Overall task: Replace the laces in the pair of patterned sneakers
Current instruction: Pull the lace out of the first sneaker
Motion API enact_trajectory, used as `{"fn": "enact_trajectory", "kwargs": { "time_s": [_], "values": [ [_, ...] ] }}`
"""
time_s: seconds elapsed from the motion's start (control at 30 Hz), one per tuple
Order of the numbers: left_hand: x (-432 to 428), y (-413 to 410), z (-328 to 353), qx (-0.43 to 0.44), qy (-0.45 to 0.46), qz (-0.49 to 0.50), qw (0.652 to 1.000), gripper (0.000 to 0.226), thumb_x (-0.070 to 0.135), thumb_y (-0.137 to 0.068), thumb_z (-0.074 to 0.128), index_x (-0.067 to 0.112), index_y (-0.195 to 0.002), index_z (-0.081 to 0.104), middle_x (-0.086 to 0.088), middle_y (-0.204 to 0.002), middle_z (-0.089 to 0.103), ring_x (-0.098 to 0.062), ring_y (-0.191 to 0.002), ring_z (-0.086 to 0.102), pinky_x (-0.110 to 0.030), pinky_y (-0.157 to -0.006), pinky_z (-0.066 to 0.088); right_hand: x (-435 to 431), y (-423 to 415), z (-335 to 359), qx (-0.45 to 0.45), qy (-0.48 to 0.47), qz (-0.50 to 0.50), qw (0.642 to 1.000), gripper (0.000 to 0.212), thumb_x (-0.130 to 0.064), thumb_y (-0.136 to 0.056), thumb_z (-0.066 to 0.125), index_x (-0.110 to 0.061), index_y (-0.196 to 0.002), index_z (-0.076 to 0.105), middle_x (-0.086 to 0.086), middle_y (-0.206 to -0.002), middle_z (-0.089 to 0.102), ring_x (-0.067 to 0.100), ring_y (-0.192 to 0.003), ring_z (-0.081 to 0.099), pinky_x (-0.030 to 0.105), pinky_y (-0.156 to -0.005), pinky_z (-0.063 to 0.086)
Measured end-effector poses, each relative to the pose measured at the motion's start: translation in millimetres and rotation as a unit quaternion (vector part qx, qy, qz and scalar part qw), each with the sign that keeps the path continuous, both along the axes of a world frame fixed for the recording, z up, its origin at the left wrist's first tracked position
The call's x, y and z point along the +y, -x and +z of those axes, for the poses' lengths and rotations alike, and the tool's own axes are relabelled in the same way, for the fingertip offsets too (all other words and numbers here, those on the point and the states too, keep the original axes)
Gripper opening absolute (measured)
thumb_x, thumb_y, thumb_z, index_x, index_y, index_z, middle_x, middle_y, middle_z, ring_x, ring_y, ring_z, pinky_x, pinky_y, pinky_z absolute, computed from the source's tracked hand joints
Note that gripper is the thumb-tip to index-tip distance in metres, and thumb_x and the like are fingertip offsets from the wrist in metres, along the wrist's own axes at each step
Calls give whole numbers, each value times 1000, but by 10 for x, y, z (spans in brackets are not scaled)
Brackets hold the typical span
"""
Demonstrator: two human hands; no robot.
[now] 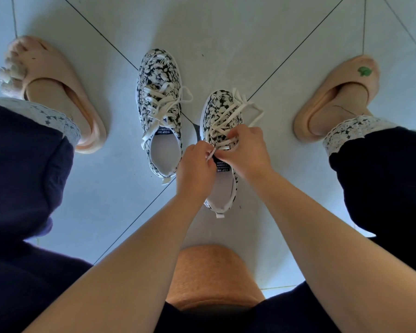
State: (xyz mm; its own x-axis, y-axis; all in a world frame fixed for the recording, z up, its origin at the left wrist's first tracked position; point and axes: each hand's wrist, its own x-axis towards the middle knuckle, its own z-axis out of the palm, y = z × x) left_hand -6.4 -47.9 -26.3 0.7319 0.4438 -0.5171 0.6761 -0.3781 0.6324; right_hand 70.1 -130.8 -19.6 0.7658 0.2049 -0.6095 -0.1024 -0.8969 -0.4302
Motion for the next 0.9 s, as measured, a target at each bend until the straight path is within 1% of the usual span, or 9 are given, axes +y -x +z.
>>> {"fn": "enact_trajectory", "kwargs": {
  "time_s": [0.1, 0.27, 0.3, 0.37, 0.43, 0.47, 0.63, 0.8, 0.9],
  "values": [
    [-3, -1, -2, -2, -1, 1, 1000, 23, 7, -86, 49, 13, -105, 59, -6, -105, 60, -23, -89, 56, -28, -68, 40, 32, 34, -15, -76, 64, 101, 990, 40, -30, -78, 69, -14, -109, 49, 8, -113, 48, 29, -90, 54, 39, -75, 46],
    [-7, 10, 20, -3, -4, -6, 1000, 24, 6, -87, 50, 12, -109, 58, -7, -107, 59, -22, -86, 56, -25, -66, 34, -36, -83, 49, -94, 64, 122, 986, 16, -30, -90, 57, -16, -98, 59, 2, -98, 61, 24, -86, 58, 31, -68, 42],
    [-4, 11, 23, -2, -2, -4, 1000, 24, 6, -87, 50, 12, -109, 58, -7, -106, 59, -21, -85, 55, -25, -66, 33, -47, -125, 81, -82, 32, 86, 992, 13, -28, -88, 60, -15, -92, 62, 1, -93, 64, 22, -85, 60, 33, -71, 46],
    [0, 9, 25, -1, 1, -2, 1000, 23, 6, -87, 50, 12, -108, 58, -6, -105, 59, -18, -81, 52, -24, -65, 33, -38, -284, 243, -50, -102, -106, 988, 5, -18, -83, 66, -14, -80, 64, 1, -79, 67, 21, -79, 62, 38, -77, 51],
    [2, 8, 30, 0, 2, 1, 1000, 23, 6, -88, 50, 12, -109, 59, -6, -105, 58, -17, -79, 51, -24, -65, 33, -44, -490, 462, -5, -288, -331, 899, 15, -5, -85, 62, -15, -74, 58, 0, -70, 65, 17, -71, 60, 30, -70, 51],
    [2, 8, 33, 0, 3, 1, 1000, 23, 7, -88, 49, 12, -109, 58, -6, -106, 58, -17, -79, 51, -24, -65, 33, -61, -576, 562, 10, -354, -383, 853, 18, -2, -87, 58, -14, -75, 54, -1, -72, 65, 14, -69, 61, 24, -65, 50],
    [10, -3, 48, 1, 10, 3, 1000, 23, 5, -88, 49, 9, -109, 56, -8, -104, 57, -18, -80, 52, -25, -67, 35, -61, -598, 675, 53, -404, -429, 806, 19, -1, -94, 44, -13, -80, 47, 0, -67, 58, 7, -51, 51, 17, -47, 38],
    [-12, 0, 64, -1, -6, -11, 1000, 25, 4, -87, 48, 10, -110, 57, -6, -104, 57, -18, -81, 51, -23, -66, 32, 44, -449, 545, 158, -210, -273, 925, 6, -8, -94, 49, -10, -89, 50, 4, -75, 61, 8, -55, 55, 19, -52, 47],
    [-6, -1, 59, -1, -11, -10, 1000, 24, 6, -87, 49, 10, -109, 58, -6, -103, 58, -18, -81, 51, -23, -66, 32, 87, -307, 446, 175, -146, -187, 956, 11, -11, -95, 49, -13, -84, 49, 2, -76, 61, 8, -59, 57, 21, -60, 49]
  ]
}}
